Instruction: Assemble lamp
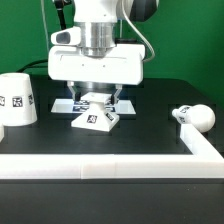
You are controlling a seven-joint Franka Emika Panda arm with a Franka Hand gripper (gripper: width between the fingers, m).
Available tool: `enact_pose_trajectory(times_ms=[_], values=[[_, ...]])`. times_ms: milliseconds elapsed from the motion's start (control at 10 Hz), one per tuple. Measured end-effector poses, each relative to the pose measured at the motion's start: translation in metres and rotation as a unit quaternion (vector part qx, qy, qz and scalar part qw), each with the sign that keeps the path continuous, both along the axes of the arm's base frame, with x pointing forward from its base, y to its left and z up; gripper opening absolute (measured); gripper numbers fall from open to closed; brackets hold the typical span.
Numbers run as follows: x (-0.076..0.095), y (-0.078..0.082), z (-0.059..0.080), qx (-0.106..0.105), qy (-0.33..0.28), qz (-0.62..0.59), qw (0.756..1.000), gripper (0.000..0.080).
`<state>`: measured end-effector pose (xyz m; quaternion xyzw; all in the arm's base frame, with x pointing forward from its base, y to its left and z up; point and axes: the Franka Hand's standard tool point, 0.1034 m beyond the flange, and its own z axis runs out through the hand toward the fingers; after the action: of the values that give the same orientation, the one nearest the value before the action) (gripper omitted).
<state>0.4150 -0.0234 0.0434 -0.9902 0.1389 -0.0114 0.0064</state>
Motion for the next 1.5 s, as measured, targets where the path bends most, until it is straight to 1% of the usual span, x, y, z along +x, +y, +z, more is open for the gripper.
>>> enact_pose_trajectory(times_ms=[200, 400, 500, 1200, 1300, 1500], values=[[-0.003, 0.002, -0.004, 0.000, 0.006, 0.002, 1.000, 0.0699], [0.003, 0.004, -0.001, 0.002, 0.006, 0.005, 1.000, 0.0688], [0.005, 0.003, 0.000, 0.001, 0.005, 0.009, 1.000, 0.0534], [0.006, 0.003, -0.001, 0.001, 0.005, 0.020, 1.000, 0.0537], [0.009, 0.005, -0.001, 0.001, 0.003, 0.030, 1.000, 0.0537], [0.028, 0.021, 0.000, 0.002, -0.008, 0.065, 0.998, 0.0537]])
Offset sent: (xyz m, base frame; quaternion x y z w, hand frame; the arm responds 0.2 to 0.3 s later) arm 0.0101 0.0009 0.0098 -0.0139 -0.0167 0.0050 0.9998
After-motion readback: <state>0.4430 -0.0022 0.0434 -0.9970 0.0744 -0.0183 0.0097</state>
